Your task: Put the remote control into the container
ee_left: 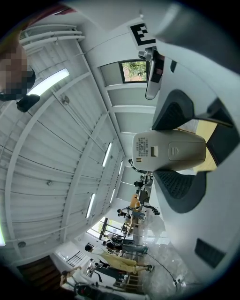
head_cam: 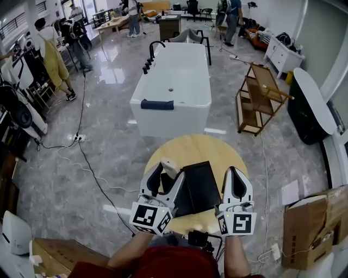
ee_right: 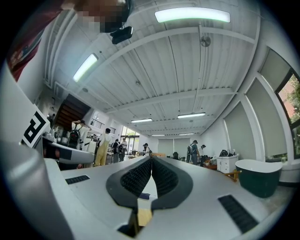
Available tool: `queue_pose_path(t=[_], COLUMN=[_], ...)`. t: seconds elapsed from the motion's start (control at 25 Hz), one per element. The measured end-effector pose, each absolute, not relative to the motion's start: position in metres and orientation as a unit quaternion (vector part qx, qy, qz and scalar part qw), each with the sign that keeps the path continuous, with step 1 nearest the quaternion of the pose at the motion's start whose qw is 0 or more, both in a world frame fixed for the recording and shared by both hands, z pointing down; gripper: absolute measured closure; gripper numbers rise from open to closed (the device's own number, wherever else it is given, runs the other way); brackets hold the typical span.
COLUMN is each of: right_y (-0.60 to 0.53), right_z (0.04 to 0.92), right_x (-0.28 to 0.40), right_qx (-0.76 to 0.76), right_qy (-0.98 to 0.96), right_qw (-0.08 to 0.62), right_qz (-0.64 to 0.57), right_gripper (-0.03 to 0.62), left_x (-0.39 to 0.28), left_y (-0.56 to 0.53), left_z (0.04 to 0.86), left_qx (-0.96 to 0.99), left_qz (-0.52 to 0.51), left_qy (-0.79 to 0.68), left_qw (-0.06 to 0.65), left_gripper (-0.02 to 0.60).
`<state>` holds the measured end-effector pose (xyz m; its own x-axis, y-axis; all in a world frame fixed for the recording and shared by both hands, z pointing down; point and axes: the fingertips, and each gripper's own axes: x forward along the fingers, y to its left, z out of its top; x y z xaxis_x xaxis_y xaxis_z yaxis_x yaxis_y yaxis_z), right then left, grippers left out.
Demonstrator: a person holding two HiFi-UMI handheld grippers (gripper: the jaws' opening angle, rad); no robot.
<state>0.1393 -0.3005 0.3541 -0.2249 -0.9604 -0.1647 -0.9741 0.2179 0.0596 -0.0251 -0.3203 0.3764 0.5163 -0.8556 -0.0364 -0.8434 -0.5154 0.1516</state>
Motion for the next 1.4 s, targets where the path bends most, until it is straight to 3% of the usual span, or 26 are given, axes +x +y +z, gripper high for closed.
queue_pose_path(t=[1.4], right_y=[-0.291], right_z=[0.370], right_x=[0.140], right_qx=[-0.622], right_qy=[0.779], right_qw=[0.037], right_qz=[0.066], right_gripper=[0.572], left_x=[-0.015], left_y=[-0.333], left_z=[0.557], left_qx=[0.839], left_qz=[0.119], left_qy=[-0.487], left_qw=[0.212], left_gripper=[0.305])
